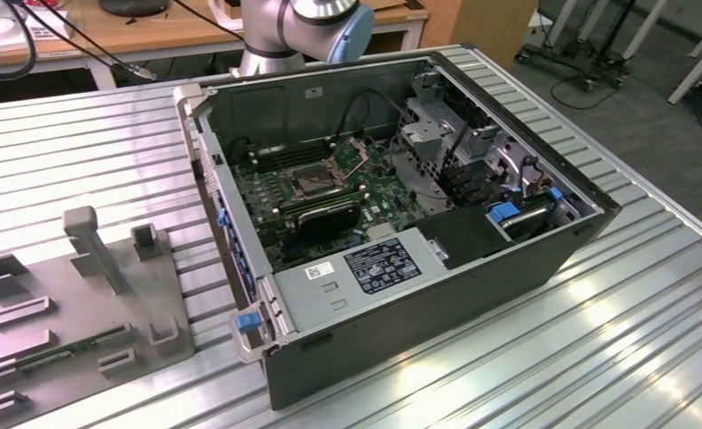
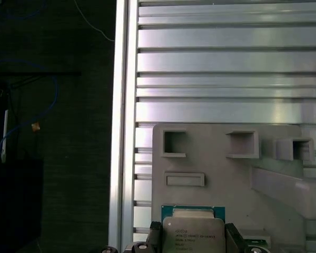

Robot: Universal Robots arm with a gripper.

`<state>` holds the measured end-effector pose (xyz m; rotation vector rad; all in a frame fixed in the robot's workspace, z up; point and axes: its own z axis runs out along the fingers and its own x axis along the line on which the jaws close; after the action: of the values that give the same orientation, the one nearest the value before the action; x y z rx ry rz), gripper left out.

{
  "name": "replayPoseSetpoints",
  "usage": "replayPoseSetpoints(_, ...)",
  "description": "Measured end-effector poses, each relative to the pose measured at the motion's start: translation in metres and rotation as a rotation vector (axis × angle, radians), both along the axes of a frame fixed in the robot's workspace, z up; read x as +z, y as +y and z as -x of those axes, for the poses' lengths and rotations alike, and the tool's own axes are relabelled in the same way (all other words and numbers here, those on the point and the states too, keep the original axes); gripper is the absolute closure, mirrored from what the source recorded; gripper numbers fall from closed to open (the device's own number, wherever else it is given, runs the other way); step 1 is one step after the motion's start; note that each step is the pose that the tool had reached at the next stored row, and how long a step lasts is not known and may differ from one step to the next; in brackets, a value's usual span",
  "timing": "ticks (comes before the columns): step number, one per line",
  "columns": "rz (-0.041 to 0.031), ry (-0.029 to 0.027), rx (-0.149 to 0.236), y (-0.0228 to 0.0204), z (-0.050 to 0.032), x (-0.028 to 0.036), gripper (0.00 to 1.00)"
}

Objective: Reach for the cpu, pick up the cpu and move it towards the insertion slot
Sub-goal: 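Pick up the cpu and move it towards the insertion slot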

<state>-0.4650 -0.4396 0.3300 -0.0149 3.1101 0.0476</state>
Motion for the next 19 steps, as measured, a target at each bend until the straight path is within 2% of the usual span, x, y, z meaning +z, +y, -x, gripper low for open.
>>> replayPoseSetpoints(7,0.0007,-0.0002,0.000,0.0002,0.0005,0.0039,0.45)
replayPoseSetpoints(19,0.0013,-0.0002,0.000,0.0003,0.0005,0.0066,0.45)
